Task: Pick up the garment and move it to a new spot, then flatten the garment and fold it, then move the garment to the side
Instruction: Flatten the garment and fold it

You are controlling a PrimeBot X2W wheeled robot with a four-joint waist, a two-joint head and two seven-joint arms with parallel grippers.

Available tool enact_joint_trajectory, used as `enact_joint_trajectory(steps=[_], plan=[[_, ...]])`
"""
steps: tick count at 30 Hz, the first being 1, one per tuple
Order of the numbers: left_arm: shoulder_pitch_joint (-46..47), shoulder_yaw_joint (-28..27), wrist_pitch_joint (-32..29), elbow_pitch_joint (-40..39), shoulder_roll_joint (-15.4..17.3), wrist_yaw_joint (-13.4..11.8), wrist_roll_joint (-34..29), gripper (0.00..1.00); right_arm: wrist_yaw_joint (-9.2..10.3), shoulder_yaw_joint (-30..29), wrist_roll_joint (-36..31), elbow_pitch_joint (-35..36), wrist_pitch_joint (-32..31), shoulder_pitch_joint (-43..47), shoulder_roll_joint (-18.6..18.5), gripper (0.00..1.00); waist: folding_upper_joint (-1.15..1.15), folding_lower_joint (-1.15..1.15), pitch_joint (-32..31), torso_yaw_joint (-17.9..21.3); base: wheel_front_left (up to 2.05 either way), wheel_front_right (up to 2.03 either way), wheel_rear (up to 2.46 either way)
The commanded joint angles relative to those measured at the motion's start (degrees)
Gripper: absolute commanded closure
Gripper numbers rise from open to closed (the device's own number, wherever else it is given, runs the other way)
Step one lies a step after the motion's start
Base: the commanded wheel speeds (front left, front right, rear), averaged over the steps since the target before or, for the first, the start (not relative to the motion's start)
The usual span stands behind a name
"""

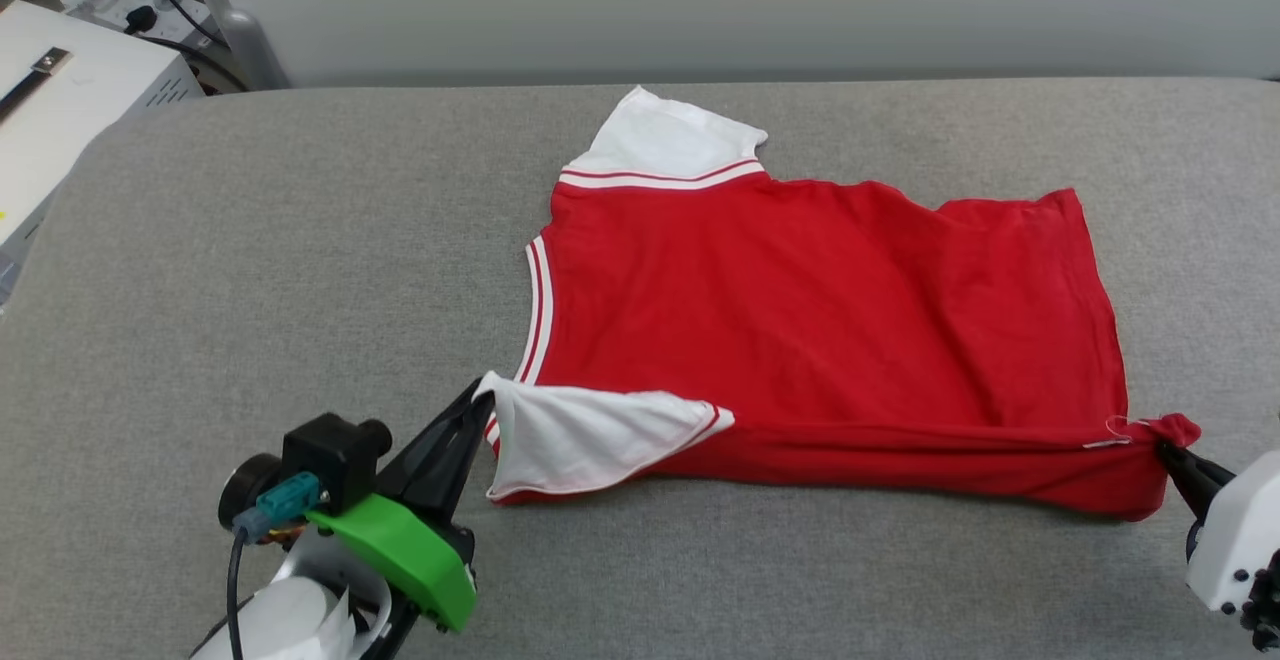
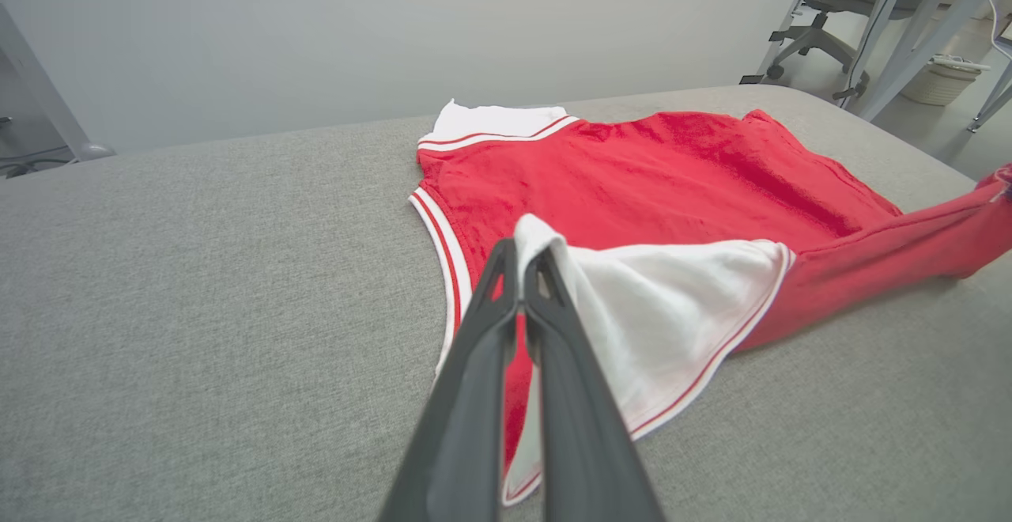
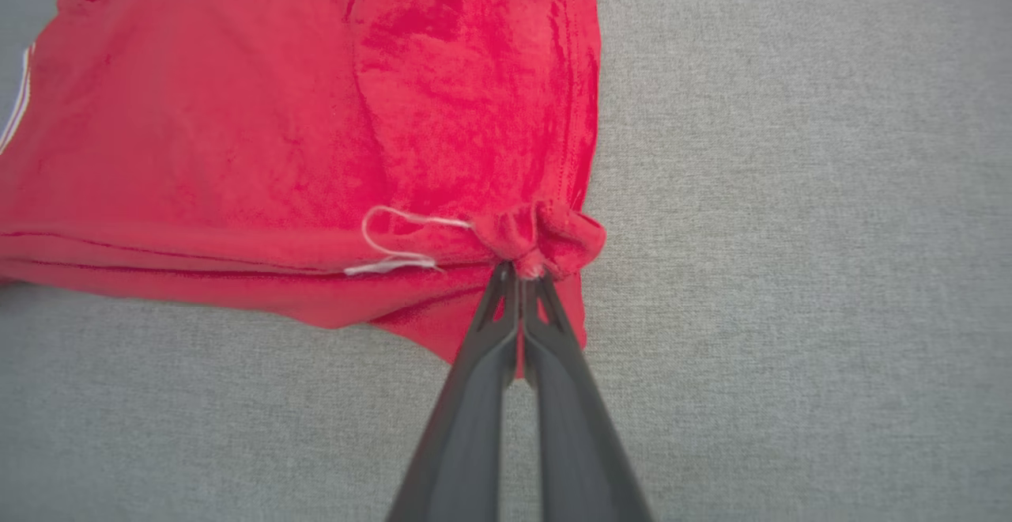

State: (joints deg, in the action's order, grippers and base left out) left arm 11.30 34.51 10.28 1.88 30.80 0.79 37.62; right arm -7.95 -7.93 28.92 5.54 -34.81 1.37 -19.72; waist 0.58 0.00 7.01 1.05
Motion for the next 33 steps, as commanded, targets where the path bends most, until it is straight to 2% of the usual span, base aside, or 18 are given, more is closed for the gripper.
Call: enact_joint_trajectory(steps=[1,13,14,15,16,17,18,26,33], plan=[[2.14,-0.38,-0.03,1.38,-0.73,0.11,-0.4,1.0,0.46,0.54,-0.63,-1.18,-0.31,-1.97,-0.32,1.0,-0.58,0.0,2.26,0.53,0.0,0.0,0.0],[13.76,2.19,-2.47,17.58,-5.39,1.74,-2.74,1.0,0.46,4.03,-1.8,-10.79,0.41,-10.66,-0.28,1.0,-0.58,0.0,7.18,0.97,0.0,0.0,0.0],[14.27,2.45,-2.34,18.81,-5.77,1.73,-3.03,1.0,0.46,4.27,-1.94,-11.48,0.68,-11.1,-0.28,0.58,-0.58,0.0,7.28,0.97,0.0,0.0,0.0],[14.61,2.59,-2.23,19.89,-6.11,1.53,-3.24,1.0,0.46,4.34,-1.97,-12.14,0.9,-11.45,-0.17,0.0,-0.58,0.0,7.3,0.97,0.0,0.0,0.0],[14.95,2.75,-2.18,21.39,-6.57,1.03,-3.55,0.72,0.46,4.33,-1.76,-12.81,1.58,-11.94,0.16,0.0,-0.58,0.0,7.22,0.96,0.0,0.0,0.0],[15.16,2.97,-2.21,22.69,-6.95,0.64,-3.83,0.54,0.46,4.22,-1.42,-13.5,1.99,-12.25,0.53,0.0,-0.58,0.0,7.06,0.95,0.0,0.0,0.0],[15.41,3.01,-1.86,24.12,-7.6,0.28,-3.88,0.0,0.46,4.3,-1.31,-14.16,2.53,-12.53,0.68,0.0,-0.58,0.0,6.83,0.94,0.0,0.0,0.0],[15.15,-1.06,3.6,30.08,-11.87,-1.82,-1.21,0.0,0.46,4.84,-2.48,-15.0,9.39,-12.67,-0.03,0.0,-0.58,0.0,2.98,0.97,0.0,0.0,0.0],[10.44,-5.77,4.65,28.04,-12.91,-2.14,0.4,0.0,0.46,3.98,-5.55,-11.11,13.42,-8.64,-0.8,0.0,-0.58,0.0,-1.6,0.83,0.0,0.0,0.0]])
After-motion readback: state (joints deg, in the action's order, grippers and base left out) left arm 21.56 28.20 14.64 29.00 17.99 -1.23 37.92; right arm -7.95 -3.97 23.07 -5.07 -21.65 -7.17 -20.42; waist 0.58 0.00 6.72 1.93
